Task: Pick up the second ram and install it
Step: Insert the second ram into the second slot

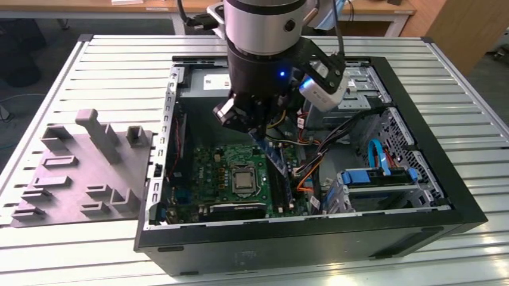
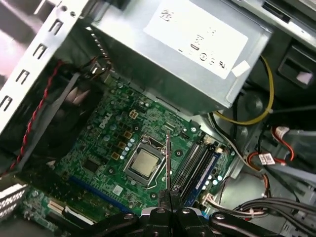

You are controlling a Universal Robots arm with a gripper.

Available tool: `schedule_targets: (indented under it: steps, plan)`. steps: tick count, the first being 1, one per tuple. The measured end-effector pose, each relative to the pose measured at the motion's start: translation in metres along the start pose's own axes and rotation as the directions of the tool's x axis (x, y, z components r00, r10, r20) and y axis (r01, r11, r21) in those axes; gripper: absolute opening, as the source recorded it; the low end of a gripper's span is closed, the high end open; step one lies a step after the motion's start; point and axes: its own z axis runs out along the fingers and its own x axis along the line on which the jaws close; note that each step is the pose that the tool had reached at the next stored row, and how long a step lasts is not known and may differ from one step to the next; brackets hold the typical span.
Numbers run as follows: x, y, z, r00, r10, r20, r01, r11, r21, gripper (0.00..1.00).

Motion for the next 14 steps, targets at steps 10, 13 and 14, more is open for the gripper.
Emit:
schedule_targets:
  steps: [10,13,14]
  plan:
    - [0.0001,-0.0001,0.0026,0.9835,0.181,0.009,-0.181,0.9835,0.0107,0.11]
    - [0.0002,-0.0002,0.0033,0.9721,0.234,0.0121,-0.234,0.9721,0.0136,0.11]
    - [0.0002,-0.0002,0.0035,0.9678,0.251,0.0131,-0.252,0.9677,0.0146,0.11]
